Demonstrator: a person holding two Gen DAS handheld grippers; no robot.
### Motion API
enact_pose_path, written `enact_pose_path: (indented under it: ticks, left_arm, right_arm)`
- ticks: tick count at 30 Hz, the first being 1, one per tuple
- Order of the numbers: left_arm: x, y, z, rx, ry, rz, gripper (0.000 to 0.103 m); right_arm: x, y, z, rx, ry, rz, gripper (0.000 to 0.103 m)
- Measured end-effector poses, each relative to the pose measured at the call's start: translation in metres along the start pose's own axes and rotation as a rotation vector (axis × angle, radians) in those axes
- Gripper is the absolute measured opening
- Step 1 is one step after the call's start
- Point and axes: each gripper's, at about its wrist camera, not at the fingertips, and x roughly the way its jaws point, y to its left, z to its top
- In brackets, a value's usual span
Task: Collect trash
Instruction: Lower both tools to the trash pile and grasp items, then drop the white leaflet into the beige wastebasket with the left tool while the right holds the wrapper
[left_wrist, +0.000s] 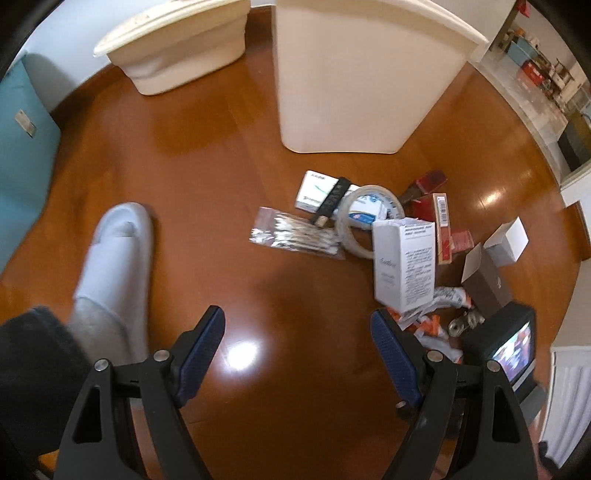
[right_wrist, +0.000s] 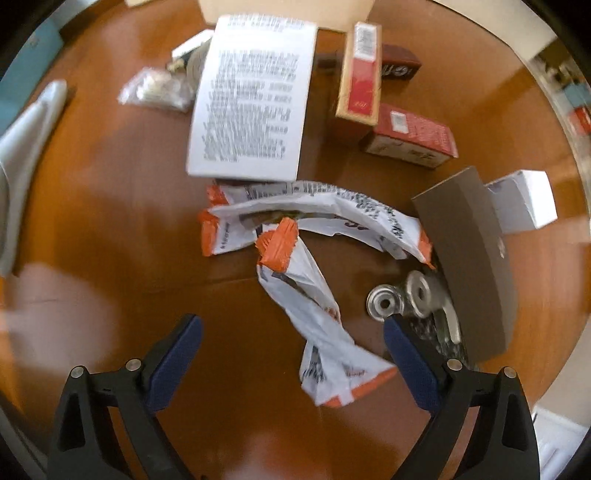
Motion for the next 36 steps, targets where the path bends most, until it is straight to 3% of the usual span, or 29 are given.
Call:
enact_pose_path:
  ticks: [1,4,6,7,10,14,18,22,24,26,30,34,36]
  left_arm:
    - [0.006,-0.007,0.002,0.0,0.006,-0.019,0.081]
    - [0.02,-0.033,0.007,0.016,0.016,-0.042,0.081]
    - [0.033,-0.055,0.009,0.028,0.021,-0.044,0.081]
    - [0.039,-0.065,0.01,0.034,0.019,-0.038,0.081]
    - [0.057,-0.09,0.011,0.053,0.009,0.004,0.081]
    - [0.08,-0.112,0.012,0.06,0.021,0.061,0.081]
    - [0.094,-0.121,0.015,0.054,0.022,0.059,0.081]
    - [0.117,-0.117,0.02,0.029,0.079,0.09,0.081]
    - [0.118,-0.113,0.019,0.032,0.097,0.068,0.054]
    - [0.108,-0.11,0.02,0.053,0.081,0.061,0.051]
    - [0.066,-0.099,0.026,0.059,0.022,-0.047,0.051]
    - [-0.016,-0.077,0.046,0.03,-0.123,-0.101,0.051]
    - [-0.063,-0.063,0.071,-0.001,-0.209,-0.143,0.051]
  right_arm:
    - [0.005,-0.001,-0.001,0.002,0.0,0.005,0.093]
    - [0.021,-0.007,-0.008,0.025,0.018,0.085,0.063]
    - [0.012,-0.011,-0.011,0.023,-0.044,0.073,0.043]
    - [0.008,-0.016,-0.013,0.035,-0.056,0.077,0.02]
    - [-0.011,-0.044,-0.027,0.166,-0.107,0.143,0.018]
    - [-0.027,-0.07,-0.048,0.294,-0.133,0.152,0.019]
    - [-0.031,-0.077,-0.058,0.333,-0.136,0.183,0.019]
    - [-0.04,-0.083,-0.059,0.344,-0.156,0.201,0.02]
    - [-0.046,-0.103,-0.047,0.35,-0.162,0.201,0.021]
    - [-0.054,-0.109,-0.045,0.352,-0.166,0.201,0.021]
    - [-0.069,-0.11,-0.046,0.367,-0.184,0.19,0.021]
    - [-0.104,-0.116,-0.061,0.402,-0.205,0.166,0.021]
    - [-0.123,-0.113,-0.062,0.417,-0.222,0.154,0.021]
